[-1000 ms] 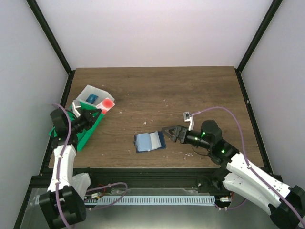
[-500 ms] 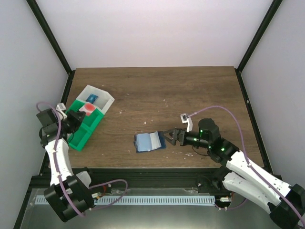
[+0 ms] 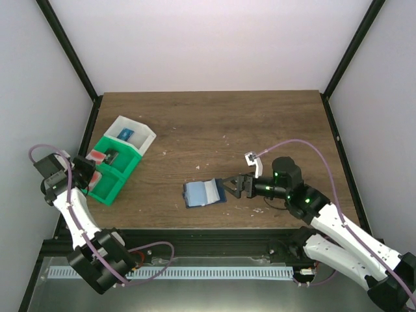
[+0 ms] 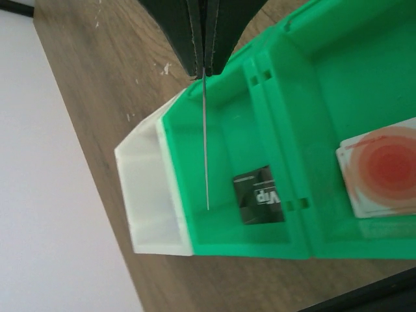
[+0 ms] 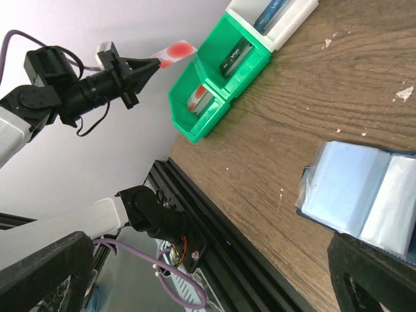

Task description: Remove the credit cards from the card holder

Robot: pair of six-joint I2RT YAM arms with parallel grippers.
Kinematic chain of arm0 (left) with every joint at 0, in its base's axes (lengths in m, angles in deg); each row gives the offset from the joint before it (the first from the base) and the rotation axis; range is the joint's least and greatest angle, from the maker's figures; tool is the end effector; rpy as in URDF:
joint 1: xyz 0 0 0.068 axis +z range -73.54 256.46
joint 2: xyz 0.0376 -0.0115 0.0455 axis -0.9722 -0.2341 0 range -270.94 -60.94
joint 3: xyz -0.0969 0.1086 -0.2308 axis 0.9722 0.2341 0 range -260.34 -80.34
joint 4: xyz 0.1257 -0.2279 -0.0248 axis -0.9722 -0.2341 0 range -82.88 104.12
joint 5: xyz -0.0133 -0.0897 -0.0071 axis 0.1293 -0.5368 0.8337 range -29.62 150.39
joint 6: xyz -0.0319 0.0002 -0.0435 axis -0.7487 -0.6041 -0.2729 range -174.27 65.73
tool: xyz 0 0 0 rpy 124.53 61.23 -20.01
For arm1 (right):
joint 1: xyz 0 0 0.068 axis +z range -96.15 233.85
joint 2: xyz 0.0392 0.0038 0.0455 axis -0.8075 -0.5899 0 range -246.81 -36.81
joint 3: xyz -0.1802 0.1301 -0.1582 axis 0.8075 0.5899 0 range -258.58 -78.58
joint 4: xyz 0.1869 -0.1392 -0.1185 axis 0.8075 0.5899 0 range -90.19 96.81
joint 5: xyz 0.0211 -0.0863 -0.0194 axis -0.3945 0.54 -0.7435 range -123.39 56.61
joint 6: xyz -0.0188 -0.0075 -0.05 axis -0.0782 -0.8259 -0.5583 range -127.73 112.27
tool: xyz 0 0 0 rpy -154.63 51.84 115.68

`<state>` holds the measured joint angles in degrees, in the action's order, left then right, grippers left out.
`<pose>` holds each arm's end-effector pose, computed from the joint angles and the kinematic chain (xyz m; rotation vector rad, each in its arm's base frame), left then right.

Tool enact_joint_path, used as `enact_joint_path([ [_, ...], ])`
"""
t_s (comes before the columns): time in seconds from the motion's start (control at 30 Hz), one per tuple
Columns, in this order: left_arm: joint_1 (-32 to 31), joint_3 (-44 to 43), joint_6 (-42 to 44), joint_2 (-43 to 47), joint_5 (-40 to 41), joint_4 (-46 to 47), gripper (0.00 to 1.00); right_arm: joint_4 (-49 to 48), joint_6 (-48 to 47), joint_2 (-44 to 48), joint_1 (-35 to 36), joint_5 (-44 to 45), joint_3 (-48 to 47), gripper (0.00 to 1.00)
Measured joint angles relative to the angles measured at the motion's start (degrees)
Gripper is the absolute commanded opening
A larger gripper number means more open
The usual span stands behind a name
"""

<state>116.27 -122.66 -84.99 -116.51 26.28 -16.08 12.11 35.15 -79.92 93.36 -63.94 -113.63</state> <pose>0.1650 0.1115 0.2623 -1.0443 1.9851 -0.6040 0.1246 0.1262 0.2824 -0.3419 2.1432 1.4146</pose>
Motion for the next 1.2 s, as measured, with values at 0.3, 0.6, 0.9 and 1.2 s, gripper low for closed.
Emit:
enact_joint_path([
  [0.3,2.3,0.8,-1.5,-0.7,4.4,-3.3,0.0,2.3,-1.1,0.4,0.0,-0.3,-0.7,1.0],
  [0.6,2.6,0.0,-0.7,-1.7,11.6,-5.6,0.0,1.6,-0.5,0.8,0.0,-0.3,0.6,1.0],
  [0.9,3.4,0.2,-0.4,-2.5,12.9,-5.7,0.0,0.9,0.0,0.5,0.0,-0.4,1.2,1.0],
  [1.2,3.4,0.7,-0.7,-1.1,16.1,-8.3,0.0,-0.4,1.0,0.1,0.0,-0.8,2.4,1.0],
])
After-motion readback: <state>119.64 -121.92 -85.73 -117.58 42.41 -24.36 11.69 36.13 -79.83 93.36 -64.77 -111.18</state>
